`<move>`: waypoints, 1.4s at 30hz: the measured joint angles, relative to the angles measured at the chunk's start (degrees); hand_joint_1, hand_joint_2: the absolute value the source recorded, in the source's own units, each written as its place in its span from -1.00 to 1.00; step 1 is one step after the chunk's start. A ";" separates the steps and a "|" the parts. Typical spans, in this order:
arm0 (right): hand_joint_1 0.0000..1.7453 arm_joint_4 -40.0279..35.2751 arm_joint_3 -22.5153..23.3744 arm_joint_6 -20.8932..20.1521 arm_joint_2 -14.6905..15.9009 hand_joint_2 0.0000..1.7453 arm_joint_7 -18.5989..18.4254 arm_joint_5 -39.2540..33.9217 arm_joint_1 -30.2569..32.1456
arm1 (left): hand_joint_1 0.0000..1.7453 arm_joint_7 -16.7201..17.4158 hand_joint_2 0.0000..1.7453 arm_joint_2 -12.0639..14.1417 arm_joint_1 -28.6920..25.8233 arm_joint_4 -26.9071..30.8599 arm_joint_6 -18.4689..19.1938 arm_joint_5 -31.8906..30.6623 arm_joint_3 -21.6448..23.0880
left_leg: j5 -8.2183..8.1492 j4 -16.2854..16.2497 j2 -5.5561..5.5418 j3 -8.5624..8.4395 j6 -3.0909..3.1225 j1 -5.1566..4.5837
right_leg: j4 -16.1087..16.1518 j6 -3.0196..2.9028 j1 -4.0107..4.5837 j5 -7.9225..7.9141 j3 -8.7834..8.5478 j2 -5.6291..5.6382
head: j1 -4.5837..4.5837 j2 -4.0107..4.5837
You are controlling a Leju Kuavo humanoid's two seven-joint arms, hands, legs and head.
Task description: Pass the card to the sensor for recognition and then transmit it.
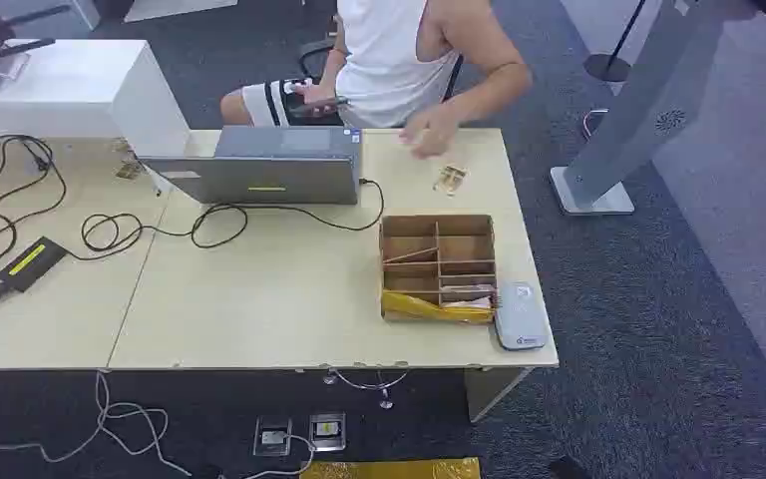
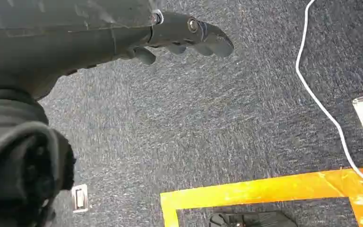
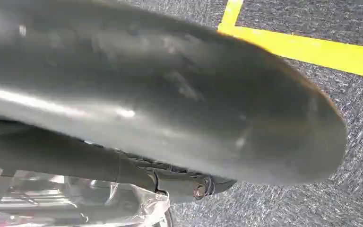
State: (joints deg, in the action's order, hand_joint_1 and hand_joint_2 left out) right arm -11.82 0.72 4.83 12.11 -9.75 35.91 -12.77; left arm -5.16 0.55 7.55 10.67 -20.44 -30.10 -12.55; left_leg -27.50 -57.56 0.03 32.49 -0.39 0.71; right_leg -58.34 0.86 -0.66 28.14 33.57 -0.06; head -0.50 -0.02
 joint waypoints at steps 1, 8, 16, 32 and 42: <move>-1.00 0.00 0.00 0.00 0.02 -1.00 0.00 0.00 0.00 | -1.00 0.00 -1.00 -0.02 0.00 0.00 -0.02 0.00 0.00 | 0.00 0.00 0.00 0.00 0.00 0.00 | 0.00 0.00 0.00 0.00 0.00 0.00 | -0.02 0.00; -1.00 0.00 0.02 2.11 0.41 -1.00 0.18 -1.34 -0.17 | -1.00 0.00 -1.00 -0.07 0.00 0.00 -0.07 0.00 0.00 | 0.00 0.00 0.00 0.00 0.00 0.00 | 0.00 0.00 0.00 0.00 0.00 0.01 | 0.00 0.00; -1.00 -0.02 3.00 7.21 2.95 -1.00 -2.16 -11.26 -2.27 | -1.00 0.00 -1.00 -0.09 0.00 0.00 -0.17 0.09 0.00 | 0.00 -0.01 0.00 0.00 0.00 -0.03 | 0.00 0.01 -0.03 -0.01 -0.01 0.01 | -0.02 0.00; -1.00 -1.79 13.06 13.22 15.47 1.00 5.79 -23.17 -13.69 | -1.00 -1.24 -1.00 0.13 -0.02 0.00 0.68 -0.48 0.37 | 0.12 -0.03 0.00 0.01 0.19 -0.24 | 0.00 0.09 -0.24 -0.07 0.00 -0.06 | 0.00 0.00; -1.00 -4.46 15.34 14.05 24.35 1.00 9.86 -23.63 -26.26 | -1.00 -1.90 -1.00 0.66 0.00 0.02 0.81 -0.77 0.92 | 0.14 -0.03 -0.08 0.06 0.22 -0.33 | -0.01 0.14 -0.32 -0.10 -0.01 -0.16 | 0.00 0.00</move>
State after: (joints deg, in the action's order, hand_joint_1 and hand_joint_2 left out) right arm -16.28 16.06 18.88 36.46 0.11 12.28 -39.03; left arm -7.06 1.20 7.54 10.69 -19.63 -30.86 -11.63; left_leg -27.36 -57.59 -0.05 32.55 -0.17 0.38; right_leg -58.34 0.99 -0.98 28.04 33.57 -0.22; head -0.50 -0.02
